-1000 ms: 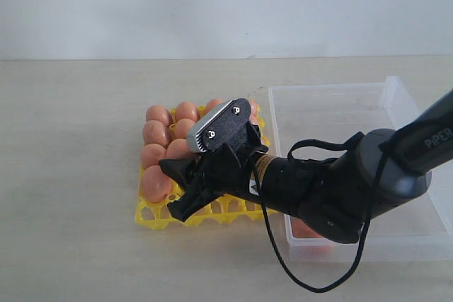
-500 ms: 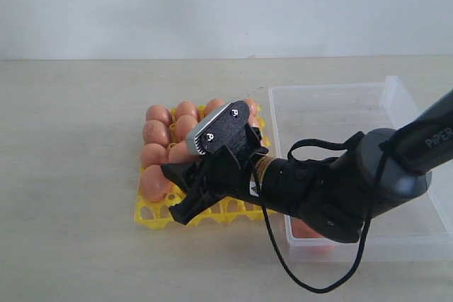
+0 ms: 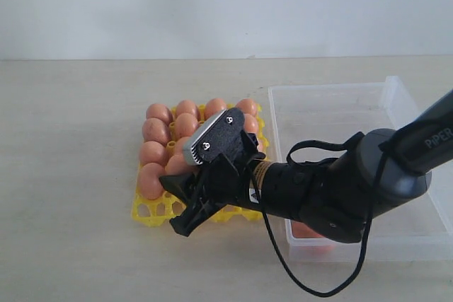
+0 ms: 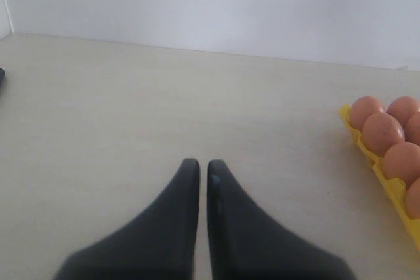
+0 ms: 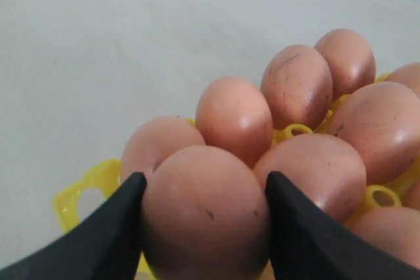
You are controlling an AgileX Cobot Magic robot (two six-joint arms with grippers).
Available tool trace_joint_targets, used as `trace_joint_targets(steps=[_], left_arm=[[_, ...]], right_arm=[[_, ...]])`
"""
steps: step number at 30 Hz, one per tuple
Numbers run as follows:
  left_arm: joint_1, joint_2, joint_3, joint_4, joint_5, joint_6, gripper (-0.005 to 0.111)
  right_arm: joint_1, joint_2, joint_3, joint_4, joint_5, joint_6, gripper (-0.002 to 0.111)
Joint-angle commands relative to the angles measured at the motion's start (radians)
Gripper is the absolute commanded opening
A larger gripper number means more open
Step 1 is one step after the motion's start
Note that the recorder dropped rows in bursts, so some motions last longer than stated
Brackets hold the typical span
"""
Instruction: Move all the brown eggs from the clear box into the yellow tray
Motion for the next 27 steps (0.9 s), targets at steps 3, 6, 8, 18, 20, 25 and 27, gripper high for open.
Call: trace_joint_targets(steps=[3, 6, 8, 18, 20, 25, 27], left_arm=[[0.001, -0.003, 0.004, -0.001, 0.0, 0.004, 0.004], [0.001, -0.003, 0.004, -0.001, 0.0, 0.004, 0.004], [0.001, -0.003, 0.004, -0.001, 0.0, 0.004, 0.004], [0.001, -0.003, 0.004, -0.001, 0.0, 0.004, 0.004], [0.001, -0.003, 0.004, -0.001, 0.0, 0.004, 0.004], [0.001, -0.003, 0.004, -0.001, 0.0, 0.004, 0.004], [0.001, -0.003, 0.004, -0.001, 0.0, 0.004, 0.004]], right_arm=[[0.0, 0.001, -0.004, -0.025, -0.003, 0.006, 0.045], [0.0, 0.001, -0.004, -0.025, 0.0, 0.006, 0.045], [0.0, 0.001, -0.004, -0.025, 0.0, 0.006, 0.045], [0.0, 0.001, -0.004, -0.025, 0.003, 0.009, 0.067], [0.0, 0.001, -0.004, -0.025, 0.003, 0.004, 0.067], [0.0, 0.001, -0.004, -0.025, -0.015, 0.007, 0.067], [0.0, -0.017, -0.004, -0.025, -0.062, 0.008, 0.067]])
